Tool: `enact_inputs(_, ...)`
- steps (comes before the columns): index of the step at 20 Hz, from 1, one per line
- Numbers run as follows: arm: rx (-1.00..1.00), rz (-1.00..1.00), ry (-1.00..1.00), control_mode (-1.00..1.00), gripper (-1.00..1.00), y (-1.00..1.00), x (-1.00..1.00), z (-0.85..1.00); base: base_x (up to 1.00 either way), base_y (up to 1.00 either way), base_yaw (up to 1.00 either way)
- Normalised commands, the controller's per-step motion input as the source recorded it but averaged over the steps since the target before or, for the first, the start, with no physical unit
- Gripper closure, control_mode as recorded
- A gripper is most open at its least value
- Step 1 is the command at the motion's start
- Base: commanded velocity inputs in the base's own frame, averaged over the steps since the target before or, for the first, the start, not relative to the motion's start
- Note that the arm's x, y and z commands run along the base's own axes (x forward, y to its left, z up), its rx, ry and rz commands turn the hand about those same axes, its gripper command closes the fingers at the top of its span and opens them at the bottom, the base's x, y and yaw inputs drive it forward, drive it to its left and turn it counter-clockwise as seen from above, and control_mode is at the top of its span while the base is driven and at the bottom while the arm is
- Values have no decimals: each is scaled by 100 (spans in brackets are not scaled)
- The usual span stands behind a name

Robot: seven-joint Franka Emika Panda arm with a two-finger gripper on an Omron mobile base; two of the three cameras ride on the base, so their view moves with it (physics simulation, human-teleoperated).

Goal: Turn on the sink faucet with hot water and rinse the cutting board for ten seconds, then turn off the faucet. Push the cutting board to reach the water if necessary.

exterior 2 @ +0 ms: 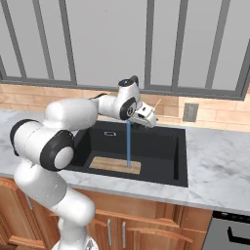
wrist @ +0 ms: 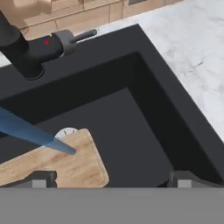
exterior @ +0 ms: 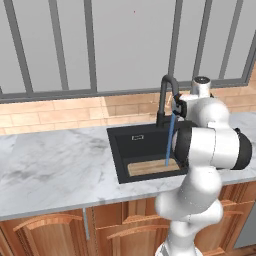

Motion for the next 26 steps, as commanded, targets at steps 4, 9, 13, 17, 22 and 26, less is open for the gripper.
enact_inputs(4, 14, 8, 7, -100, -100, -50, -3, 39, 0, 0, 0)
enact_inputs(9, 8, 9, 1, -100, -100, -41, 0, 18, 0, 0, 0)
enact_inputs(13, 1, 11, 0, -100, -100, -5, 0, 0, 0, 0, 0)
enact_inputs(17, 0, 8, -3, -100, -100, 0, 4, 0, 0, 0, 0)
enact_inputs(22, 4, 18, -15, -100, -100, -2, 27, -3, 0, 0, 0)
enact_inputs(26, 12, 22, -12, -100, -100, -19, 34, 0, 0, 0, 0)
